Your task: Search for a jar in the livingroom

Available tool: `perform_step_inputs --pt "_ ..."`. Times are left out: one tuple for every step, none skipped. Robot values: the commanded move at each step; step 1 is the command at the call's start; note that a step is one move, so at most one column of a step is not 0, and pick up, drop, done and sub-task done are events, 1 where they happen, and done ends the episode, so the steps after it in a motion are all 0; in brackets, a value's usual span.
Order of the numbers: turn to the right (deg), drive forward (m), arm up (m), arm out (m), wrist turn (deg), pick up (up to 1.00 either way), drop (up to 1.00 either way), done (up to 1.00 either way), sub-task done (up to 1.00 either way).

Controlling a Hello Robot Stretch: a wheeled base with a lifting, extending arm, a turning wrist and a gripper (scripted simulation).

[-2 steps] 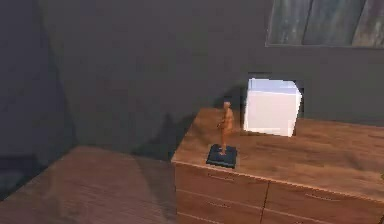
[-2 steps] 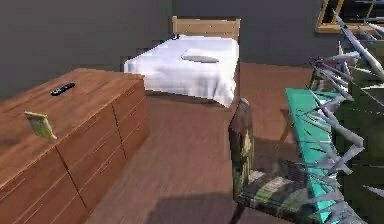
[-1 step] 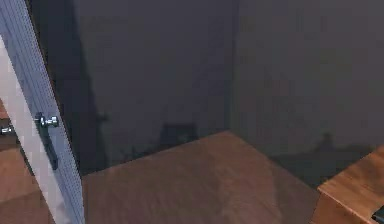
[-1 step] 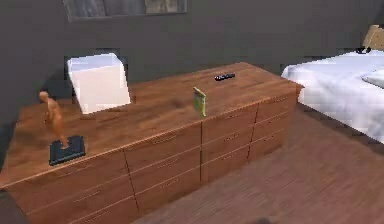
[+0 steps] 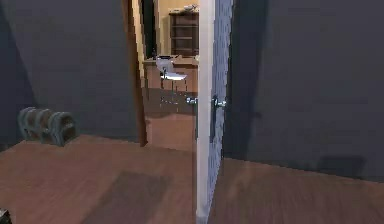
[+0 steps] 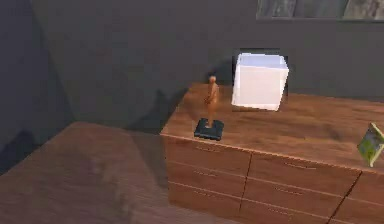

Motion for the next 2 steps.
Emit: perform_step_inputs --pt "-27.0 0.0 0.0 0.0 0.0 0.0 0.0 0.0 0.0" --pt "0.0 1.0 0.0 0.0 0.0 0.0 0.0 0.0 0.0"
